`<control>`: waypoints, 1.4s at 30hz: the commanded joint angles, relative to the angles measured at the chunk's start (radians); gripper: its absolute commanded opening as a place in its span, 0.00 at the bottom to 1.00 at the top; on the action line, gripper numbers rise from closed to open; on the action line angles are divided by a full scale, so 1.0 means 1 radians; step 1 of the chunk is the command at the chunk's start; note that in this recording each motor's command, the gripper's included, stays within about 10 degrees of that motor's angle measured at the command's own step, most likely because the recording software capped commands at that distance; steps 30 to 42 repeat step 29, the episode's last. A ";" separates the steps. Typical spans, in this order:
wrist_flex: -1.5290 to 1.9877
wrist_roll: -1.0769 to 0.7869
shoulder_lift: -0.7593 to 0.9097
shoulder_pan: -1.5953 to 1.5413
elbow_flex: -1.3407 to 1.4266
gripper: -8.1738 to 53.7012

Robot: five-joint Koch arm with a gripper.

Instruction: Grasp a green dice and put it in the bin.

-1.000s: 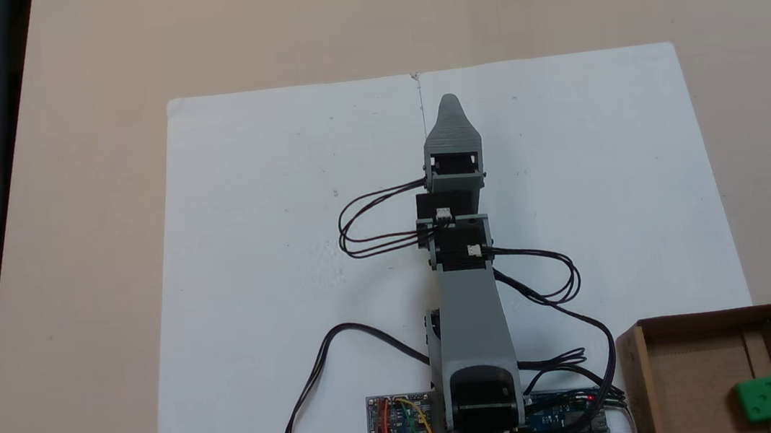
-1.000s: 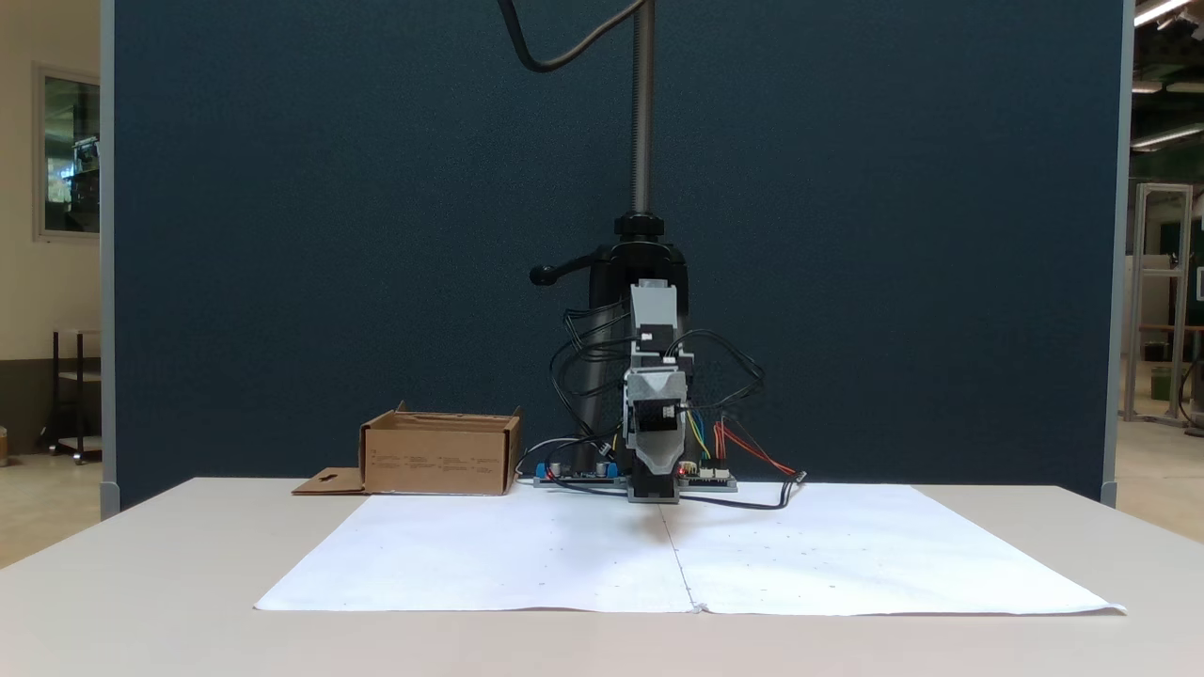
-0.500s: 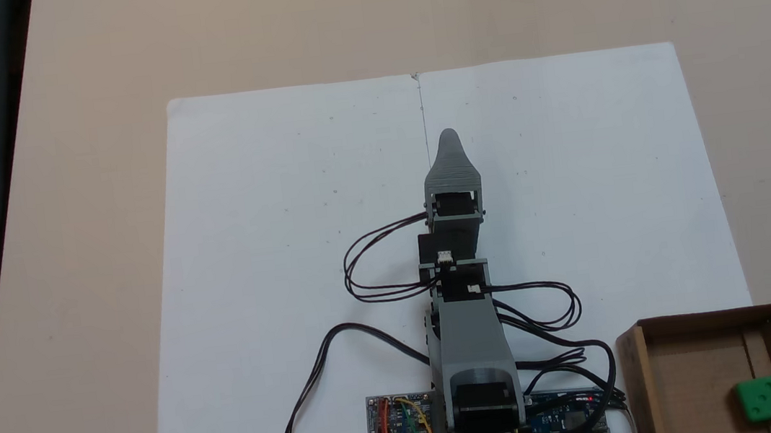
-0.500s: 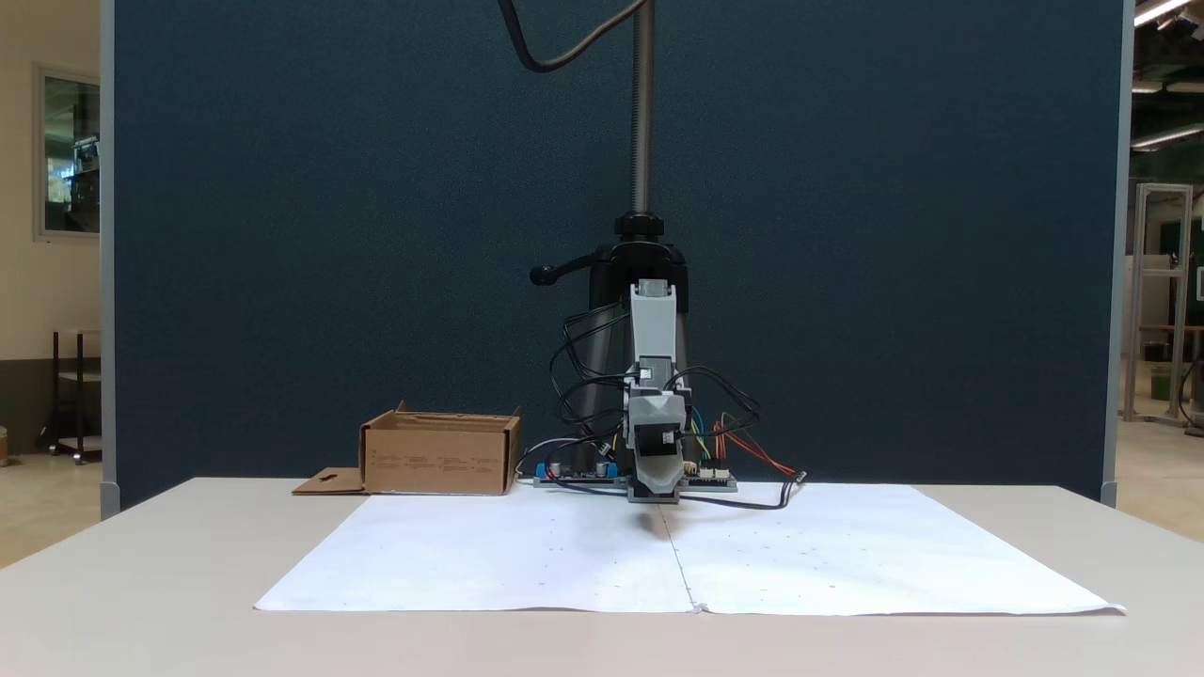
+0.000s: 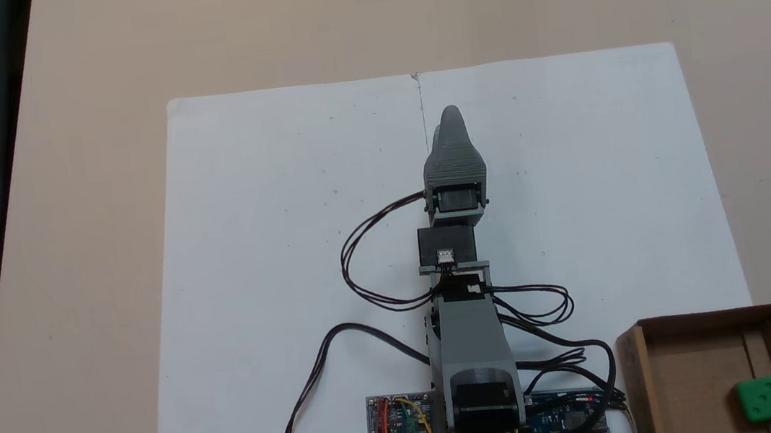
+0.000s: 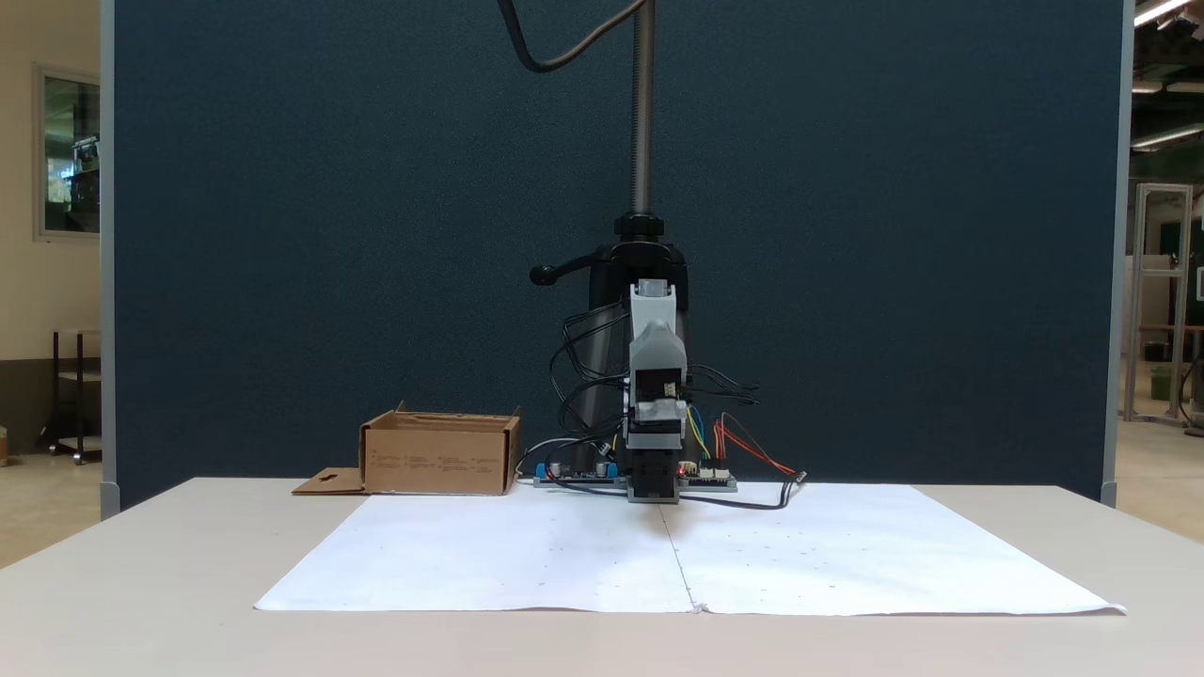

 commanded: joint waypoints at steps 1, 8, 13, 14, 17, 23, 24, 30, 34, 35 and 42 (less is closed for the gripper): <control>-0.170 -0.051 0.115 0.014 0.066 0.86; -0.325 -0.052 0.115 0.015 0.066 0.86; -0.322 -0.051 0.112 0.006 0.066 0.86; -0.322 -0.051 0.112 0.006 0.066 0.86; -0.321 -0.049 0.110 0.000 0.066 0.86; -0.321 -0.049 0.110 -0.018 0.066 0.86; -0.321 -0.049 0.112 -0.018 0.066 0.86; -0.321 -0.049 0.110 -0.020 0.066 0.86; -0.321 -0.049 0.110 -0.020 0.066 0.86; -0.321 -0.049 0.110 -0.020 0.066 0.86; -0.321 -0.049 0.110 -0.020 0.066 0.86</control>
